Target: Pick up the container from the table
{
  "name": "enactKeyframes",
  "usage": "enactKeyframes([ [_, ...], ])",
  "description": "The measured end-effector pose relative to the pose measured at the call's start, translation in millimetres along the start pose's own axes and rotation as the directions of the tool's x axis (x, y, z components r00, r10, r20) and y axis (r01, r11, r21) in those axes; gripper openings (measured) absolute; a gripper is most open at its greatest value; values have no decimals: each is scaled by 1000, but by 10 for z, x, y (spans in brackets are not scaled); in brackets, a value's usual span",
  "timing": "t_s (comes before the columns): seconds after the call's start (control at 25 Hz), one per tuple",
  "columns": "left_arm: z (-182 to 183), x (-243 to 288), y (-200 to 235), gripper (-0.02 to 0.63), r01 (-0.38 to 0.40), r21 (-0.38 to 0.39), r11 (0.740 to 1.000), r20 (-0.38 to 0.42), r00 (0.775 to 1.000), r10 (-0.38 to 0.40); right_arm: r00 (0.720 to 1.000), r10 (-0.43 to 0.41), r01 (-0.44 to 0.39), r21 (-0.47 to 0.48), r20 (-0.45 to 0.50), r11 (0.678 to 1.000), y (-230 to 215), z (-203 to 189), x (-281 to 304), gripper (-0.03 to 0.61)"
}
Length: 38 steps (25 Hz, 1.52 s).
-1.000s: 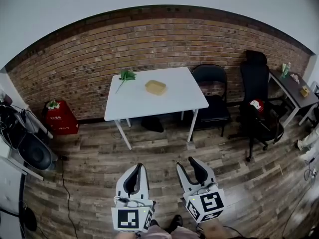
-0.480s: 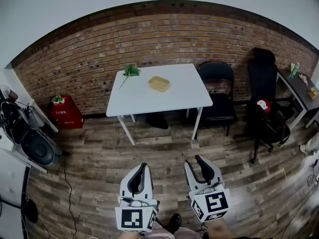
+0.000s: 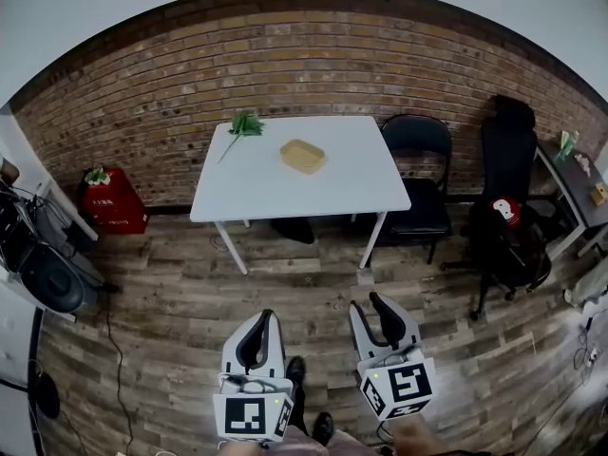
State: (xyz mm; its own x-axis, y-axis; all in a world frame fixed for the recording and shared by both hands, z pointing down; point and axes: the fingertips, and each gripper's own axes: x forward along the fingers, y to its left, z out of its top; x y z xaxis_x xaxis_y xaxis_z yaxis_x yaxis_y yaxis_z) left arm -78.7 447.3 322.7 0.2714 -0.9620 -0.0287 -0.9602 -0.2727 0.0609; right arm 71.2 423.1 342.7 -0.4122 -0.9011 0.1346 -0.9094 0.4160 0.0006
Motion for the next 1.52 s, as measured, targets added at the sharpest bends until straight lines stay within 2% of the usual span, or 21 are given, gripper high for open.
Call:
enactKeyframes([
  [0.32,35,1014,621,8,15,3,1000,3,1000,-15,1000,-7,7,0,14,1000,-147,196,1137,127],
  [0.6,214,1699,1001,8,46,21,999,34,998,-46,998,-44,44,1,52,999,-305,452,1820,124],
  [0.92,219,2244,1100,8,90,23,996,29,995,-91,993,-91,91,7,71,996,-576,581,2239,115],
  [1.52,-181,3171,1171,8,115,24,993,-62,992,-113,994,-107,106,48,19,993,-1114,348,3011,115],
])
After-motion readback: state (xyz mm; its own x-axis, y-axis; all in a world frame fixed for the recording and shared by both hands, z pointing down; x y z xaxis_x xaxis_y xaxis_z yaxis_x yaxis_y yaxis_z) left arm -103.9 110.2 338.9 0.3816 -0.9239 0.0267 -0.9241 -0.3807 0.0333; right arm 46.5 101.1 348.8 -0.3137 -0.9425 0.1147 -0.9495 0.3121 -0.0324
